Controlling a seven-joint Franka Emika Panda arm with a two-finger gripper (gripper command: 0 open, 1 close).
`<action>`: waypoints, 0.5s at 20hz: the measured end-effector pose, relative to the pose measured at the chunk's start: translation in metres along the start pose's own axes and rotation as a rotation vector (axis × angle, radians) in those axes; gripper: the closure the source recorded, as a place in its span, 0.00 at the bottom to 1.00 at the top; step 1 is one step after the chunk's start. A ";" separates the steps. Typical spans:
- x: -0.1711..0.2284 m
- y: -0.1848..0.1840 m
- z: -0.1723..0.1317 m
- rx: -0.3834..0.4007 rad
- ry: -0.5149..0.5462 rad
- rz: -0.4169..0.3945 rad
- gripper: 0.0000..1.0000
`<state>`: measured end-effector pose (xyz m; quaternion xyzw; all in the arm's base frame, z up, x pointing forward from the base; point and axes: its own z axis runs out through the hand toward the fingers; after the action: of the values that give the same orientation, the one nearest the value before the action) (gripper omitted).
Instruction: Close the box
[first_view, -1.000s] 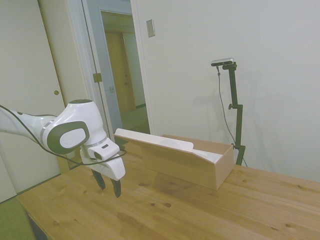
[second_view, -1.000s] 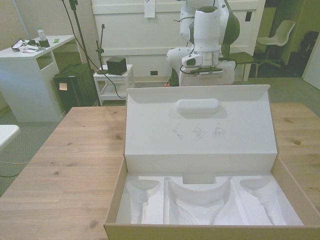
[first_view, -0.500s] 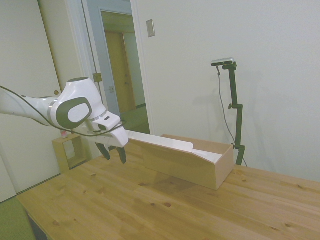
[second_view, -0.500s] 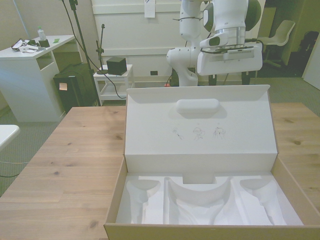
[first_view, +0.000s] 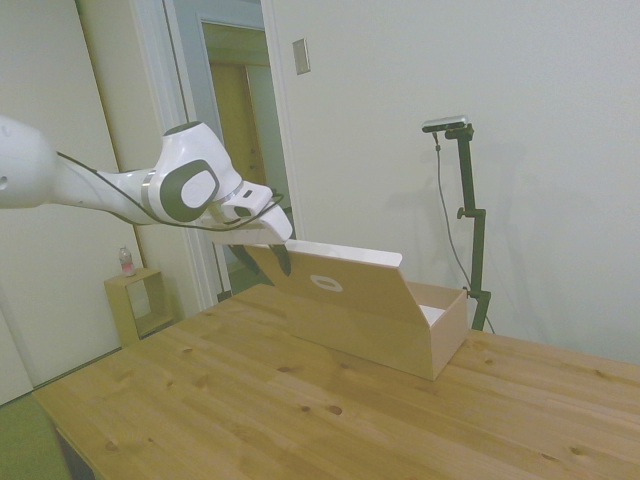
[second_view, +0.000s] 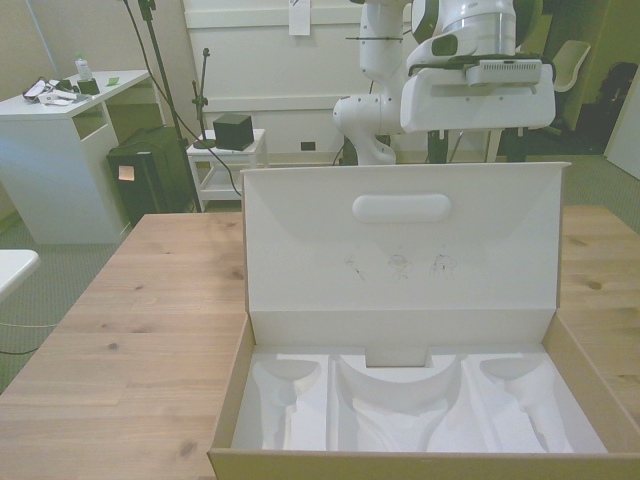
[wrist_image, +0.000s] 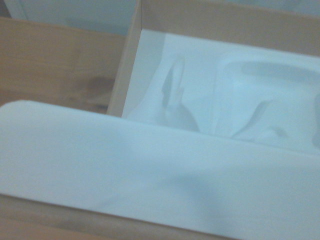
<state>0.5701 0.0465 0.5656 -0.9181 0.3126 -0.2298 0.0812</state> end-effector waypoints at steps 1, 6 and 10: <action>0.010 -0.005 0.000 0.003 0.005 0.004 0.00; 0.063 -0.016 0.012 -0.025 -0.001 0.034 0.00; 0.087 -0.033 0.021 -0.033 -0.009 0.039 0.00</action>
<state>0.6582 0.0194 0.5889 -0.9141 0.3339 -0.2188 0.0717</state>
